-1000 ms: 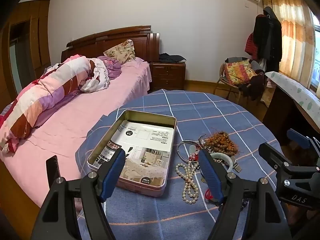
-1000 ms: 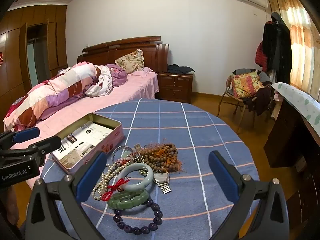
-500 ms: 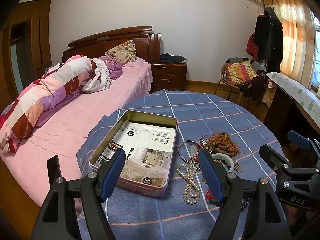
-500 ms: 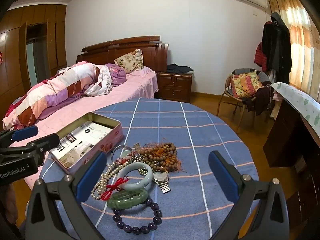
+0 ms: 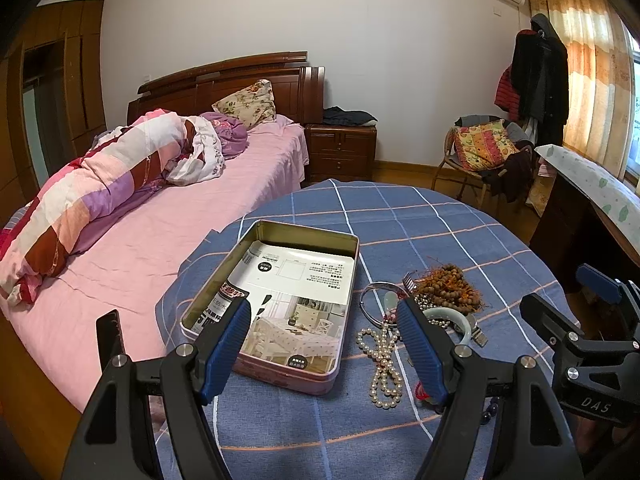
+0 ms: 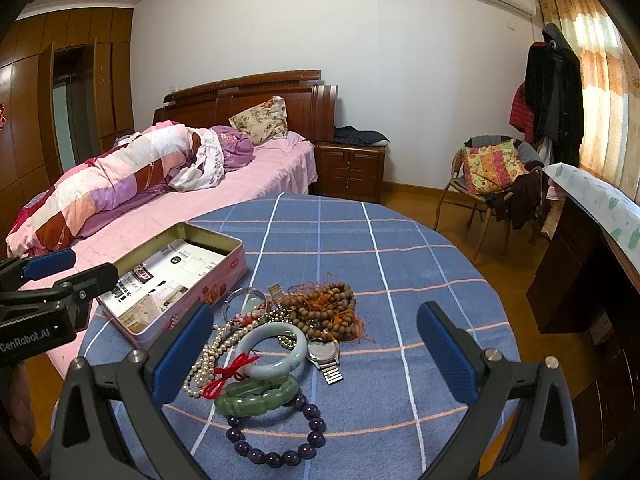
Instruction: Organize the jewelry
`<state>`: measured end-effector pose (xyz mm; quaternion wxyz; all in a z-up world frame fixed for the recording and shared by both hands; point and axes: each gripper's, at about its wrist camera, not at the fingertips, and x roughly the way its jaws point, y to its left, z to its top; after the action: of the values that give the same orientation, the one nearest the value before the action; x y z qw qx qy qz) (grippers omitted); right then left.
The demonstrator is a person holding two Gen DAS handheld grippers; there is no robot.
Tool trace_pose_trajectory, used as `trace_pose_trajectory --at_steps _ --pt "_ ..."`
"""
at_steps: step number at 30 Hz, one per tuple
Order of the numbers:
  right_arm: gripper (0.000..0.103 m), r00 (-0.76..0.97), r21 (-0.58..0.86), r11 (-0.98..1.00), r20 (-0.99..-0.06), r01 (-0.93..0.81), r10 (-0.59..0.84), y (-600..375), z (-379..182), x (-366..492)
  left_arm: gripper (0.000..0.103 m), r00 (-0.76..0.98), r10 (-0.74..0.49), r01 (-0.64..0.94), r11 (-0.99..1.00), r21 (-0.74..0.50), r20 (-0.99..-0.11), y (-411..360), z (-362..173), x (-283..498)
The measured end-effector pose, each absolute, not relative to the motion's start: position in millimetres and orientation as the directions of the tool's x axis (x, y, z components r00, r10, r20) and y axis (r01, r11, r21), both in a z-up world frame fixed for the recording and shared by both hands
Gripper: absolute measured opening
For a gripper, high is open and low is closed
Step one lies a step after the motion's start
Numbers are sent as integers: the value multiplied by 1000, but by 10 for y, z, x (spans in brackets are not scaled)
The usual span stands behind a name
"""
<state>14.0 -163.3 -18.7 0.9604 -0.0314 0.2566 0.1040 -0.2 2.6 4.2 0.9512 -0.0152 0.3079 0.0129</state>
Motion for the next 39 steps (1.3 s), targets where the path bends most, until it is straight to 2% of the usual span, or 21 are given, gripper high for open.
trace_pose_trajectory --at_steps 39 --pt "103 842 -2 975 -505 -220 189 -1596 -214 150 75 811 22 -41 999 -20 -584 71 31 -9"
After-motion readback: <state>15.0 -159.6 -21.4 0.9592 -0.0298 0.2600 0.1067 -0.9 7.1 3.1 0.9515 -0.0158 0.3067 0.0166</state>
